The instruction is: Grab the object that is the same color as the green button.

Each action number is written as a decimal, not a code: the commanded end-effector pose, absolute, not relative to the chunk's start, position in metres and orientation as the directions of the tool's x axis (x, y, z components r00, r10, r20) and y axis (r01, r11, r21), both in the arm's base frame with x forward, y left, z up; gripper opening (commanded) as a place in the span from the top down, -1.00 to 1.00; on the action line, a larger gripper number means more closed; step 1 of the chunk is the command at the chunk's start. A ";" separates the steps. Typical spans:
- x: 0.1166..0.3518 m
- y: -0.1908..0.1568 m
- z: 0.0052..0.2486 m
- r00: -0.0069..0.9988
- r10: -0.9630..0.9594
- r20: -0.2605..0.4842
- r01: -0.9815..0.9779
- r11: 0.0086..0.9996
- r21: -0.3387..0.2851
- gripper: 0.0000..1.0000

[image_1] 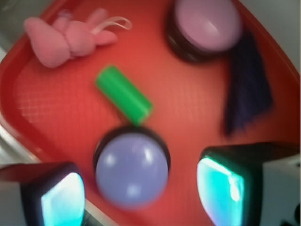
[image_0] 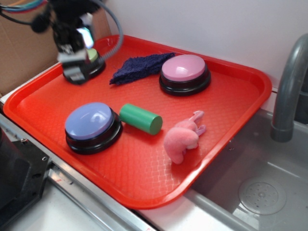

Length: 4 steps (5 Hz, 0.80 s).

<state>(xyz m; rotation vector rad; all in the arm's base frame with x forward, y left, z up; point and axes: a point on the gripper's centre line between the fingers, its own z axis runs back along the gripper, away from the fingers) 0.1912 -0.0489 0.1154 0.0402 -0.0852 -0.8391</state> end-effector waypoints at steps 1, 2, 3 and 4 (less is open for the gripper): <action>0.212 -0.077 0.072 0.224 -0.948 0.227 0.960 0.255 0.115 -1.00; 0.216 -0.084 0.052 0.140 -0.959 0.248 0.982 0.166 0.088 -1.00; 0.217 -0.083 0.036 0.085 -0.965 0.247 0.987 0.115 0.109 -1.00; 0.218 -0.081 0.023 0.067 -0.967 0.247 0.990 0.095 0.102 -1.00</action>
